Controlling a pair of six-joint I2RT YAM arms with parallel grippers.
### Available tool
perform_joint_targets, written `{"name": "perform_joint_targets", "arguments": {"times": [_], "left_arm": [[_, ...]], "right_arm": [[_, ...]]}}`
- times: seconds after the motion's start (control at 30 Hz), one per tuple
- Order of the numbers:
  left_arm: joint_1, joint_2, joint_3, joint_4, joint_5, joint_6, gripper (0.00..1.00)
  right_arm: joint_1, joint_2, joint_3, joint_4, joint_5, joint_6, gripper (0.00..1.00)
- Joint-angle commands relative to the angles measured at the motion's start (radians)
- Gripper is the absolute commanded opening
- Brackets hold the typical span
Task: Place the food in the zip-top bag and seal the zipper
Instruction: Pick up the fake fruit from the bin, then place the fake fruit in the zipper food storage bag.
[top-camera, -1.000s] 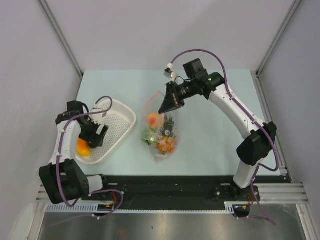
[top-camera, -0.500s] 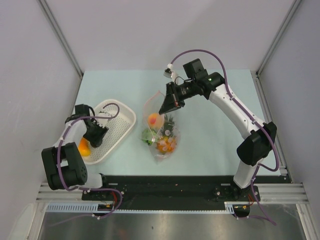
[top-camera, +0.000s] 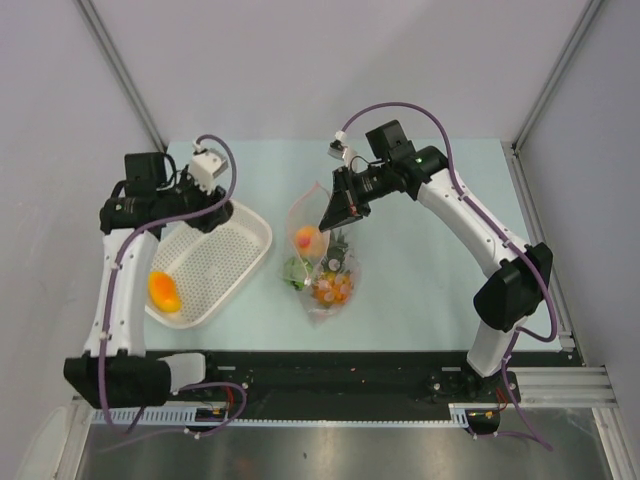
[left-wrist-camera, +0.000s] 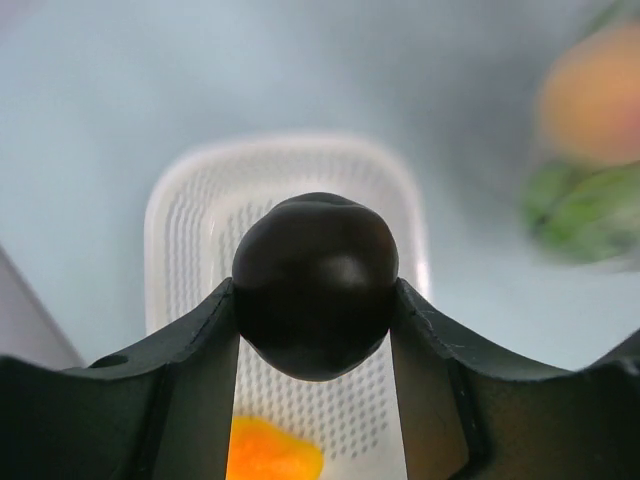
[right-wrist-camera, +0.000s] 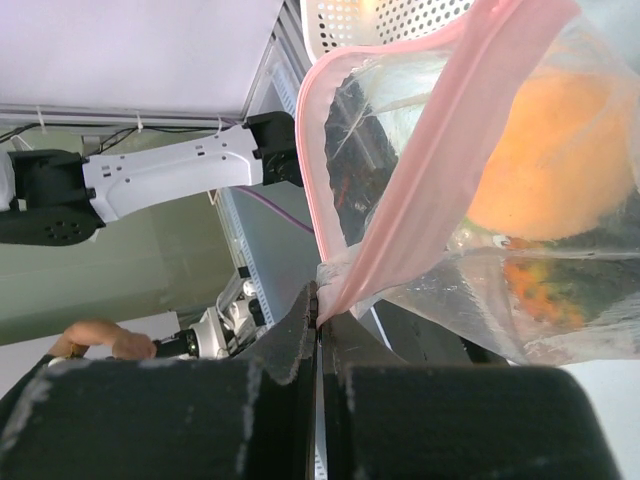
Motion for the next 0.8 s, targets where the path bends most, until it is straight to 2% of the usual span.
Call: {"name": "perform_joint_targets", "arguments": {"times": [0.0,0.13,0.37,0.47,0.7,0.77], "left_arm": [[-0.198,-0.107,0.129,0.009,0.236,-0.223,0.39],[-0.360,-0.121,0.144,0.114,0.218,-0.373,0.40],[-0.595,-0.041,0.097,0.201,0.081,-0.427,0.42],[-0.634,-0.015,0.081,0.232,0.008,-0.451,0.45],[-0.634,0.056,0.129,0.238,-0.119,-0.497,0.56],[-0.635,0.070,0.147,0.218,-0.125,-0.497,0.64]], "right_arm": [[-0.002,-0.023,0.003,0.009,0.002,-0.005,0.00],[0.001,-0.026,0.010,0.009,0.007,-0.003,0.00],[0.012,-0.028,0.029,0.007,-0.008,-0.013,0.00],[0.016,-0.032,0.031,0.006,-0.033,-0.016,0.00],[0.022,-0.035,0.019,0.004,-0.060,-0.037,0.00],[0.022,-0.034,0.022,0.010,-0.071,-0.033,0.00]]}}
